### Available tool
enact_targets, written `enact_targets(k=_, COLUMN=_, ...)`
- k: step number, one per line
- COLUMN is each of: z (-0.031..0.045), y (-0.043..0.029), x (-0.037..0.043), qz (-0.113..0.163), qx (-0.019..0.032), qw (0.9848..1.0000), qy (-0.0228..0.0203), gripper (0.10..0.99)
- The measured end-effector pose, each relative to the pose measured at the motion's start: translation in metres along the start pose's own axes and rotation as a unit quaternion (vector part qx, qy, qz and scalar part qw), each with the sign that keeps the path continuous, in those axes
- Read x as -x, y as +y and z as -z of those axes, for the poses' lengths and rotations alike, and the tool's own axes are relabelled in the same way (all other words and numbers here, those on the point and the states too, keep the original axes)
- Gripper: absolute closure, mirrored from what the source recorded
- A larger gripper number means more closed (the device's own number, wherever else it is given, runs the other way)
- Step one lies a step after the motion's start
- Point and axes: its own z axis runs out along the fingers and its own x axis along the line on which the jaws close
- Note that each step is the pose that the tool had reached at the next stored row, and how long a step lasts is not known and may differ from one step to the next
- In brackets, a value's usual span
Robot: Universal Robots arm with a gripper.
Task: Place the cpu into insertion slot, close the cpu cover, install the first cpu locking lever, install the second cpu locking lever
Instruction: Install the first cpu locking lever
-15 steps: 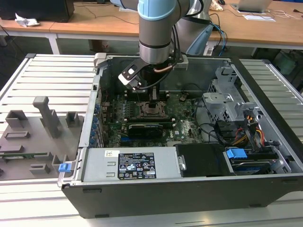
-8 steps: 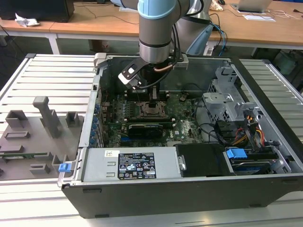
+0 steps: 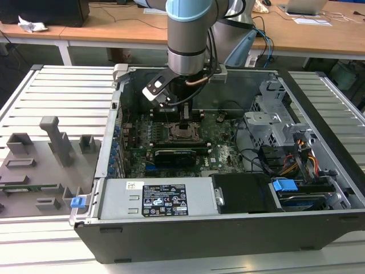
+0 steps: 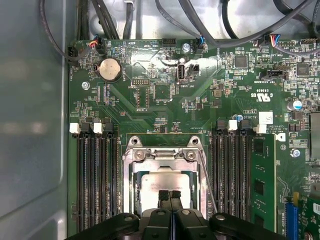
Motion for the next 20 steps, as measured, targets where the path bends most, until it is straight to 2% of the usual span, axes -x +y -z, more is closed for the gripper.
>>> enact_targets(k=10, z=0.0058, y=0.0003, x=-0.0001, qz=0.0, qx=0.0, qw=1.0, qy=-0.0029, gripper=0.98)
enact_targets(k=20, z=0.019, y=0.0009, x=-0.0003, qz=0.0, qx=0.0001, qw=1.0, qy=-0.0052, gripper=0.98)
